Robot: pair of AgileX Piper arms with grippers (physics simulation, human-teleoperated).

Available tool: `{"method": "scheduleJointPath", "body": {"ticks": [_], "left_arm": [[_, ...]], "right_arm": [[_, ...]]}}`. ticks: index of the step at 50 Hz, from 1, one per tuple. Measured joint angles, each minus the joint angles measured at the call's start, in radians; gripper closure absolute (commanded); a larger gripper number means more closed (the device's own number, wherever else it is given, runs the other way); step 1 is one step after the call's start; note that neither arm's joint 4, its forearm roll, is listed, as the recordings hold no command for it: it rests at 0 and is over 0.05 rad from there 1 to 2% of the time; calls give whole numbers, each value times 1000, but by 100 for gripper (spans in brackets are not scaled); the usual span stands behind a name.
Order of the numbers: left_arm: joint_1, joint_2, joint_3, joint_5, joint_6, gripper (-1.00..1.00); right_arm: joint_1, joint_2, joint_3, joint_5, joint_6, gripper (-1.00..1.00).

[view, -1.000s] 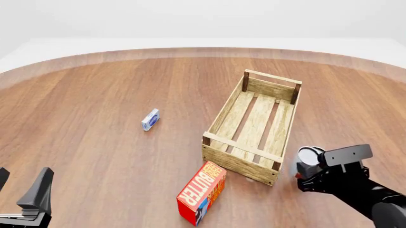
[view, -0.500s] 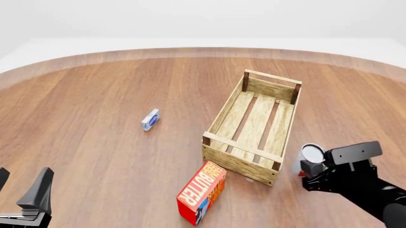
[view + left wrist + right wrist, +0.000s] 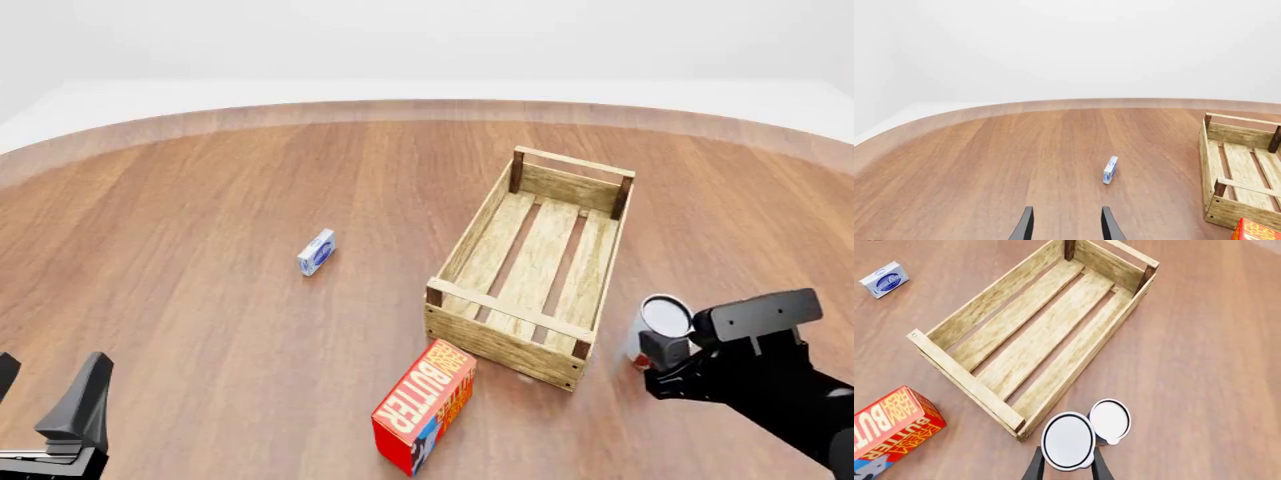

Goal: Pick up the tomato sauce, and put it in the wooden tray.

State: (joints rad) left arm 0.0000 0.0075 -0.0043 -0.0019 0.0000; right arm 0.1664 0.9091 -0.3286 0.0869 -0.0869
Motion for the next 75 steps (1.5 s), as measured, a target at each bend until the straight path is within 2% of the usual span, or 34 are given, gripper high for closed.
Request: {"method": "scheduleJointPath", "body": {"ticks": [13, 28, 75], "left_arm": [[0, 0, 0, 0, 0, -100], [0, 0, 0, 0, 0, -100], [0, 0, 0, 0, 0, -100]], "right_arm": [[1, -36, -44, 64, -13, 100], [8, -38, -90, 91, -19, 100], [43, 115, -222, 39, -53, 100]]}}
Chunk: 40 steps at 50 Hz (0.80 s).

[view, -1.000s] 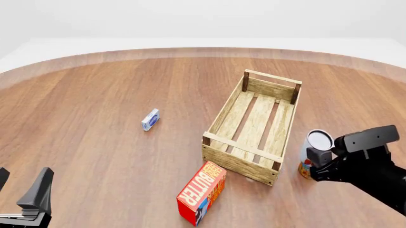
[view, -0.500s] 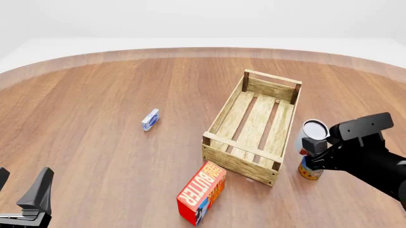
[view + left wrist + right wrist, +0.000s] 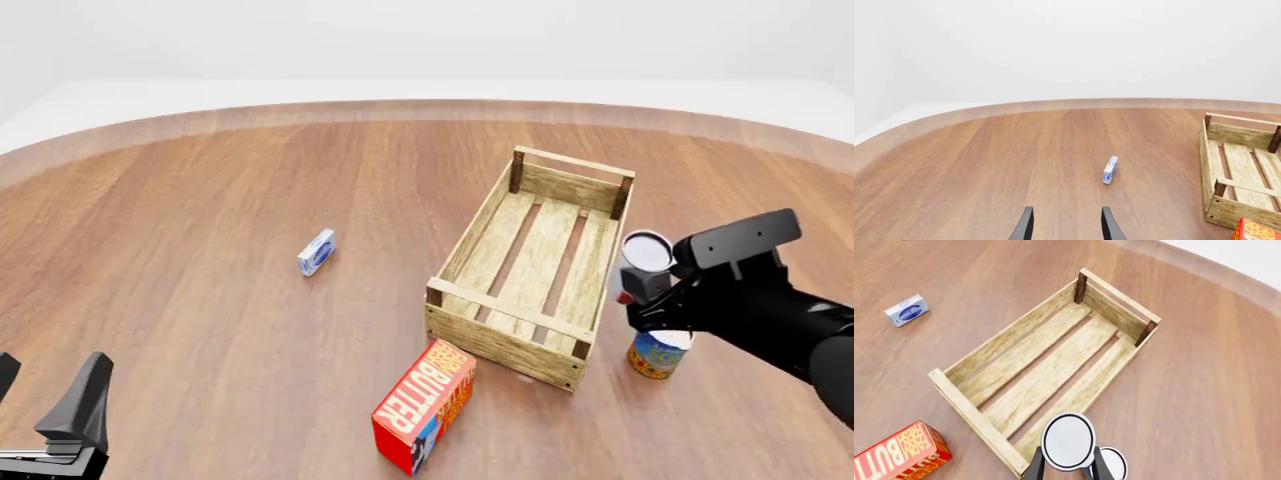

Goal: Pick up the tomato sauce, and put it in the wooden tray.

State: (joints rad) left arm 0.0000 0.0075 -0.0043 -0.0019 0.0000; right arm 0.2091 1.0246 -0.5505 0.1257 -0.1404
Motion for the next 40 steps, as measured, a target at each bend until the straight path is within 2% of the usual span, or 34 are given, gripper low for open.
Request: {"method": "scheduleJointPath", "body": {"ticks": [40], "left_arm": [[0, 0, 0, 0, 0, -100]], "right_arm": [[30, 185, -61, -137, 9, 100]]}}
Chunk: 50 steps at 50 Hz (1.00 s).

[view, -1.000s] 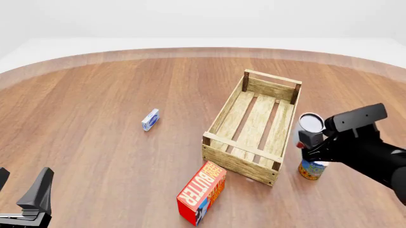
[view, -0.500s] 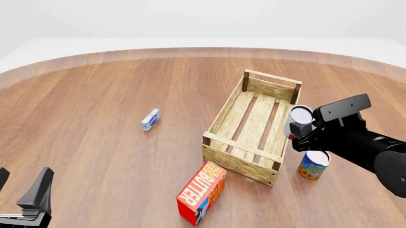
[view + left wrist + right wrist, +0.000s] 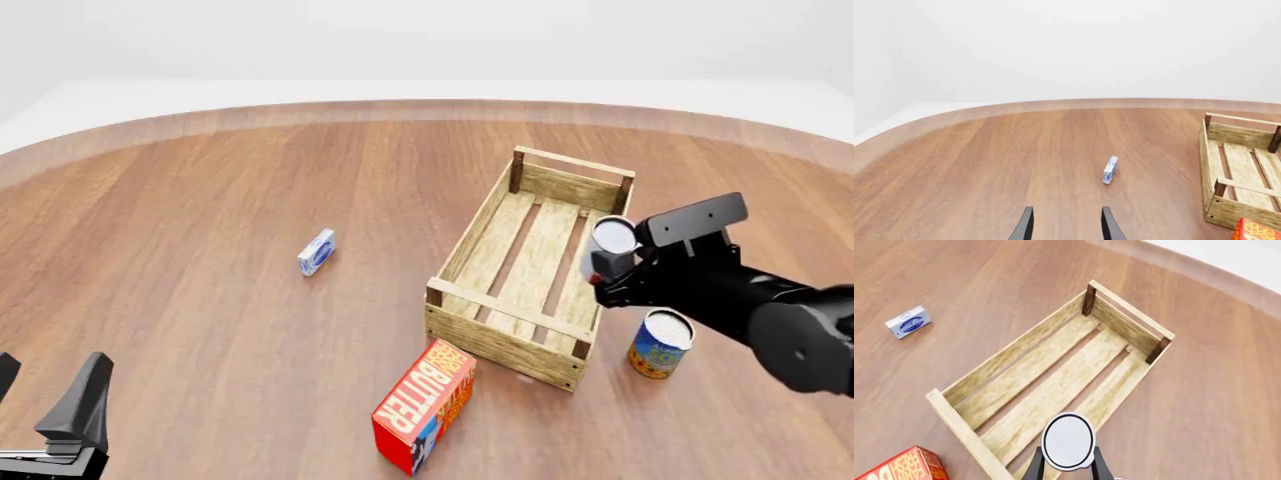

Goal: Pick up the tomato sauce, and put it in the wooden tray.

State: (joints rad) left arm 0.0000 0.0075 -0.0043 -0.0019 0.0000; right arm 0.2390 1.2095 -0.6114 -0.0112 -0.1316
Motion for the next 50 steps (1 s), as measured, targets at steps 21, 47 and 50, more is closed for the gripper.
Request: {"method": "scheduleJointPath", "body": {"ticks": [21, 47, 50], "left_arm": [[0, 0, 0, 0, 0, -100], [0, 0, 0, 0, 0, -100], [0, 0, 0, 0, 0, -100]], "right_arm": [[14, 100, -29, -70, 10, 100], [25, 218, -88, -116, 5, 100], [26, 229, -93, -121, 5, 100]]}}
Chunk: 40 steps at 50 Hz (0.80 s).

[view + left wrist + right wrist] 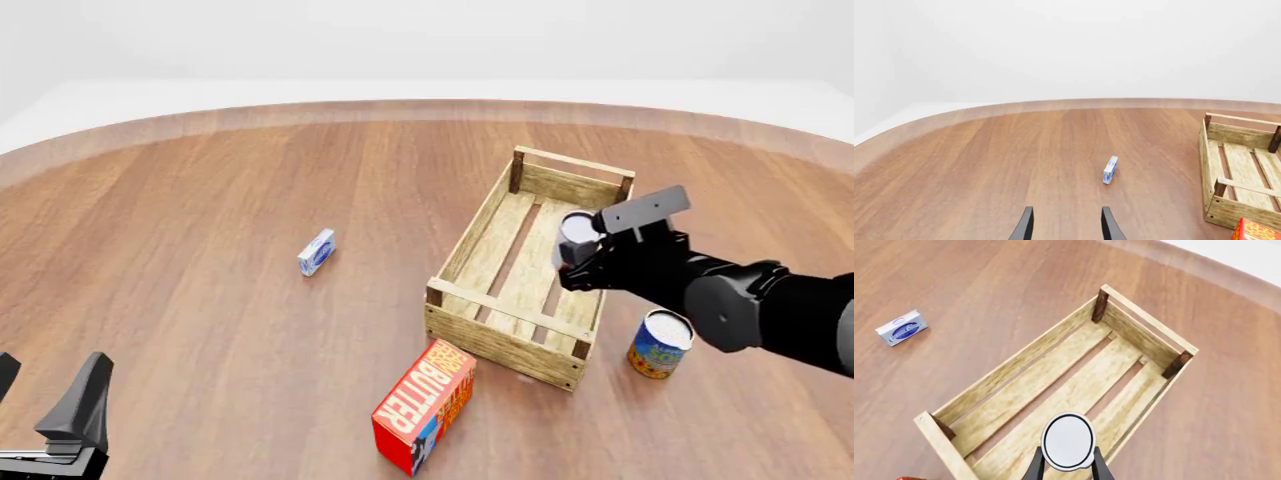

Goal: Pick up the tomato sauce, and put it in the wooden tray.

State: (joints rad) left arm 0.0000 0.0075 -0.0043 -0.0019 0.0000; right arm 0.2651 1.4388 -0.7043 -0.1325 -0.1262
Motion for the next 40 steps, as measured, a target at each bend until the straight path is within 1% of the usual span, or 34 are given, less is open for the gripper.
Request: {"method": "scheduleJointPath", "body": {"ticks": [40], "left_arm": [[0, 0, 0, 0, 0, -100]], "right_arm": [[10, 131, -54, -67, 10, 100]]}}
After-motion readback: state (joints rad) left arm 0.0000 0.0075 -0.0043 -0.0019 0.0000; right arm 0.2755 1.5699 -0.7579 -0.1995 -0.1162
